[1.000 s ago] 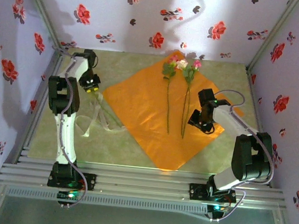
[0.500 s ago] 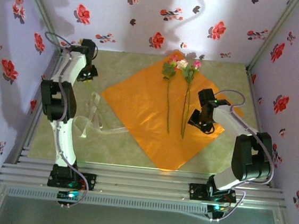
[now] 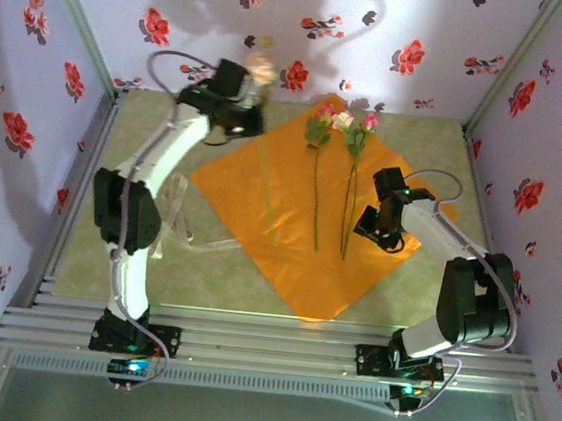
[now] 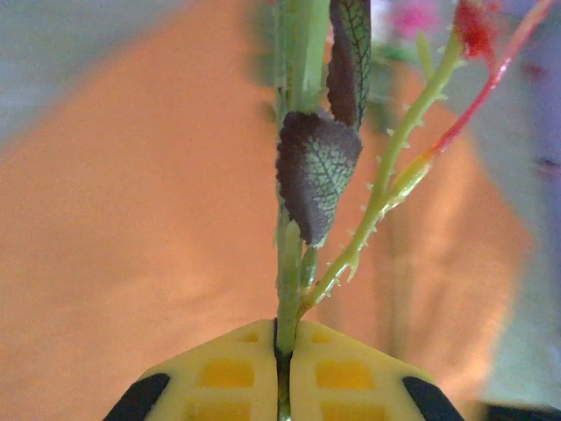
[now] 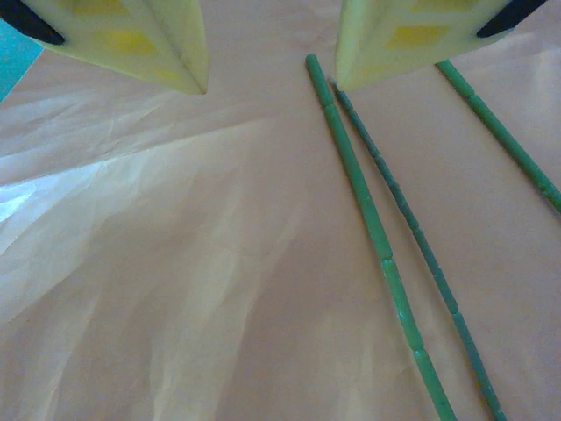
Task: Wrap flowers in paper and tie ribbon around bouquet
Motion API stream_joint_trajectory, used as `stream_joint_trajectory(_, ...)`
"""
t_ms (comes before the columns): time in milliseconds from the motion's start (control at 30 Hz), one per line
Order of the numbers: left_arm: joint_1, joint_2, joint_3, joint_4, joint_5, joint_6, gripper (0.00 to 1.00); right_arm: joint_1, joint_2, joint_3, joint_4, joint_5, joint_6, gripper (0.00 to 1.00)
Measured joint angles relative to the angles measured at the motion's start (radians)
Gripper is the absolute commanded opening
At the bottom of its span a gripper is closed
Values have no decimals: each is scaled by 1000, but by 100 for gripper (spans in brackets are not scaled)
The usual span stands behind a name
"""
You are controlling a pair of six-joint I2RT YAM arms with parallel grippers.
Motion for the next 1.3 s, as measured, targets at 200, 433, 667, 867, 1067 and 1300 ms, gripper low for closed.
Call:
stream_joint_trajectory(200, -167, 252, 181, 219, 182, -60, 0, 0, -34, -19, 0, -1, 1, 43)
stream_joint_trajectory(433, -158, 493, 294, 327, 196, -129, 0, 0, -66, -23, -2, -4, 1, 44)
stream_joint_trajectory(667, -150, 587, 354, 307, 149, -115, 42, 0, -82, -43, -2, -8, 1, 45)
stream_joint_trajectory(867, -153, 578, 390, 212, 67, -76, 66, 0, -82, -52, -2, -19, 1, 46)
stream_joint_trajectory(1067, -160, 388, 239, 77, -42, -120, 66, -2, -66, -52, 0, -32, -3, 46)
stream_joint_trajectory(1300, -160, -158, -423, 89, -8, -373, 64, 32, 17, -34, 18, -60, -20, 46)
